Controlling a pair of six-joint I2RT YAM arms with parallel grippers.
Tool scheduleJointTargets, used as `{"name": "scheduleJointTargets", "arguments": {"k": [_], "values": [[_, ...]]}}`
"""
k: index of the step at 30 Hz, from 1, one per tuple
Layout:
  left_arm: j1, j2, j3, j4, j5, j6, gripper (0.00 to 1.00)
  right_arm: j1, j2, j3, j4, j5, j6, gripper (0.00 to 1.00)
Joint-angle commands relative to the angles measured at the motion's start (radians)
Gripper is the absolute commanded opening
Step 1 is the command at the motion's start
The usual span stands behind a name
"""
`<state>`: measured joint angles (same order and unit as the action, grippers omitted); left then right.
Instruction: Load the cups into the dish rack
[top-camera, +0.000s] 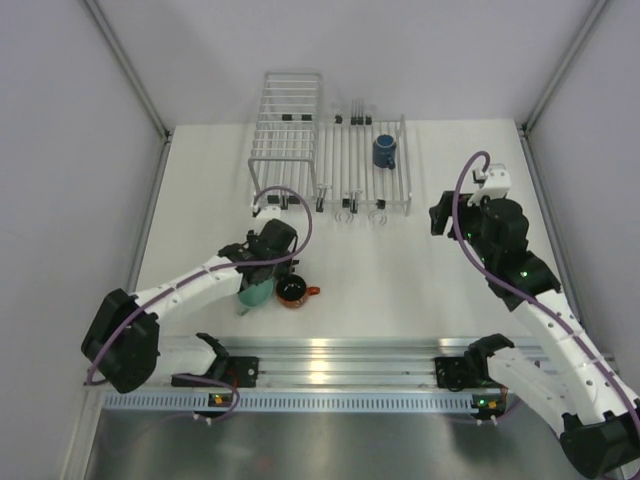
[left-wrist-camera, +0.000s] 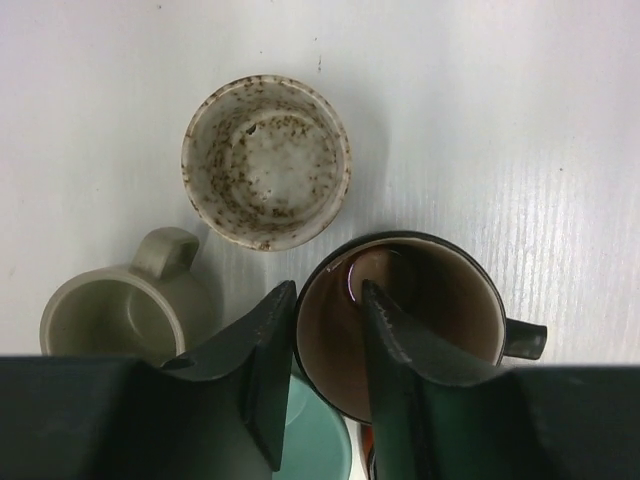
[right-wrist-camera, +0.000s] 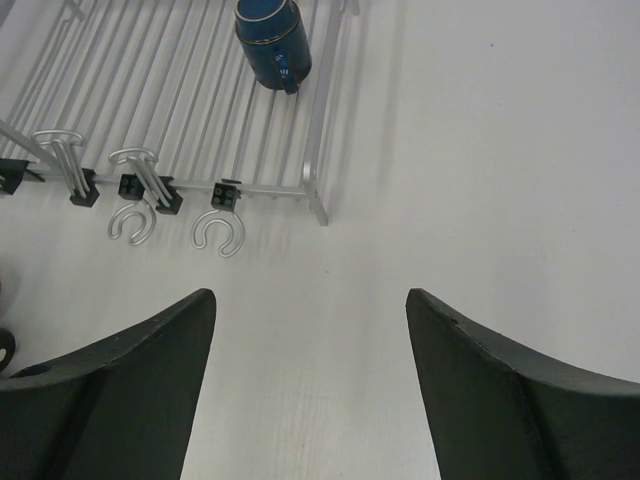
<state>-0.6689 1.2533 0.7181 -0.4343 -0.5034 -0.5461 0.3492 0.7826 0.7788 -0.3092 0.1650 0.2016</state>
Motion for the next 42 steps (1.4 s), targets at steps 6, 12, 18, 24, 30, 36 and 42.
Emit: {"name": "scheduleJointTargets", "arguments": {"k": [6,12,18,24,30,36,42], "values": [[-0.003,0.028,0.072,0.017,-0.007,0.037,0.14,-0.004,-0.019,-0.003,0.016,0.014,-0.011,0.77],[-0.003,0.034,0.078,0.017,0.006,0.046,0.00,-0.006,-0.014,-0.007,0.018,0.014,-0.013,0.77],[-0.003,-0.031,0.096,0.016,0.048,0.060,0.00,-0.006,-0.009,-0.007,0.018,0.013,-0.013,0.78],[-0.003,-0.165,0.121,0.017,0.086,0.066,0.00,-0.004,-0.008,-0.003,0.012,0.018,-0.014,0.77],[-0.003,-0.307,0.150,0.017,0.144,0.069,0.00,-0.006,-0.025,-0.003,0.018,0.027,-0.013,0.79],[-0.003,-0.434,0.167,0.138,0.280,0.060,0.00,-0.006,-0.060,-0.018,0.064,-0.060,-0.004,0.79],[-0.003,-0.485,0.123,0.373,0.544,-0.012,0.00,-0.006,-0.118,-0.081,0.237,-0.269,0.087,0.79]]}}
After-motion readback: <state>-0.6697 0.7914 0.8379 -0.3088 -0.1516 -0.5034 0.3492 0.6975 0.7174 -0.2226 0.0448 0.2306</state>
